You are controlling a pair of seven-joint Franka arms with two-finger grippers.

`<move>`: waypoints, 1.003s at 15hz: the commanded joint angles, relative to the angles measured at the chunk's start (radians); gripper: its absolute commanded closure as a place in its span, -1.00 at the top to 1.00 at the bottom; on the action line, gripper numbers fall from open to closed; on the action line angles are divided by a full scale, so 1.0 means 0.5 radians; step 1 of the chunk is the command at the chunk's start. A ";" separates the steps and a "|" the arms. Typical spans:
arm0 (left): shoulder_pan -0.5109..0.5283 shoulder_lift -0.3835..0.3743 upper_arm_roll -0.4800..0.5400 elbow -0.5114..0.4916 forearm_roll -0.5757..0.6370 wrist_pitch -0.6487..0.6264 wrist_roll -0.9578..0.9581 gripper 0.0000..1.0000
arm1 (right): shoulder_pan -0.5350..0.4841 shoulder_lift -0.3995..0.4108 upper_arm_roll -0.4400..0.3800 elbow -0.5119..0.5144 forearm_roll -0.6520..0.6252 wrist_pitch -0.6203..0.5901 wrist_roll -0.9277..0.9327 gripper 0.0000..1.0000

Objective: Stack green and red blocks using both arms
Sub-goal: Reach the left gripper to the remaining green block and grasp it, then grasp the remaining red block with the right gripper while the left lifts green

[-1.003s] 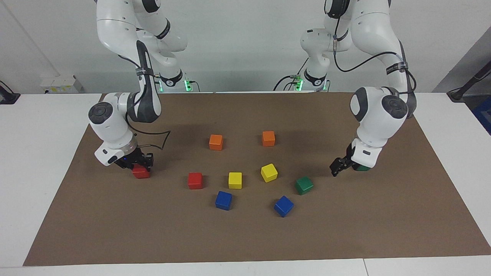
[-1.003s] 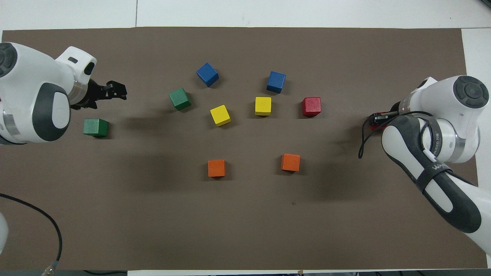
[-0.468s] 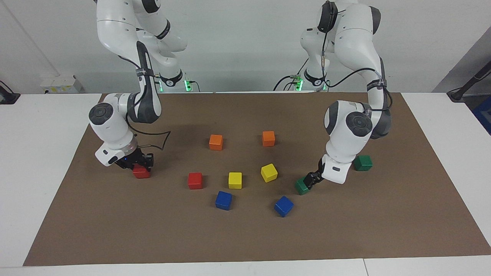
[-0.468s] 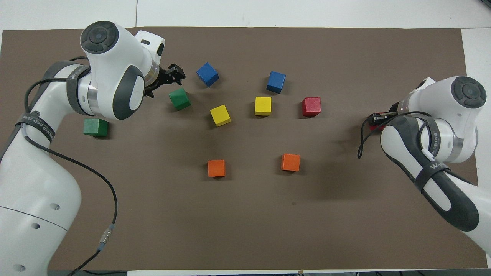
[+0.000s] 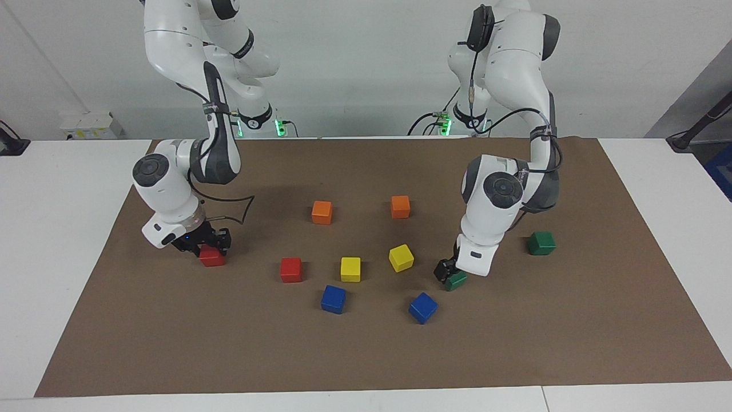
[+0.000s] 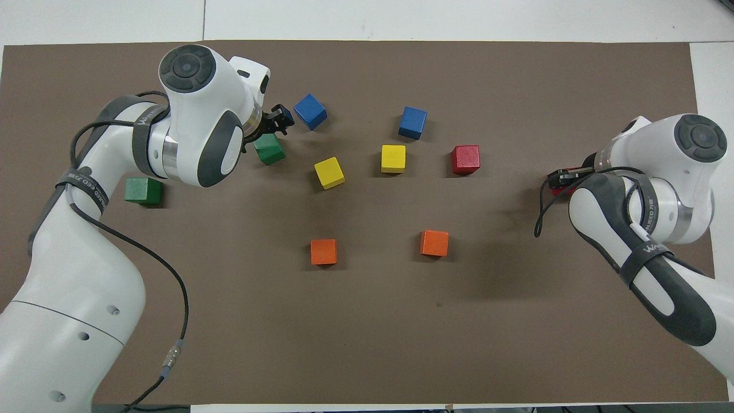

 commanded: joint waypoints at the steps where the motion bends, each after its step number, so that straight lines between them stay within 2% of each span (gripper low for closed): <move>1: -0.034 -0.019 0.032 -0.092 0.043 0.074 -0.050 1.00 | -0.037 0.004 0.024 -0.014 0.002 0.044 -0.039 1.00; 5: -0.034 -0.050 0.035 -0.214 0.043 0.188 -0.072 1.00 | -0.034 -0.008 0.024 0.011 0.002 0.002 -0.036 1.00; 9: -0.034 -0.047 0.035 -0.227 0.043 0.219 -0.173 1.00 | 0.014 -0.122 0.042 0.143 0.002 -0.194 0.031 1.00; 13: -0.037 -0.047 0.035 -0.233 0.043 0.234 -0.213 1.00 | 0.281 -0.119 0.042 0.477 -0.001 -0.568 0.224 1.00; 15: -0.037 -0.047 0.035 -0.248 0.043 0.243 -0.253 0.95 | 0.401 -0.104 0.042 0.594 -0.001 -0.649 0.332 1.00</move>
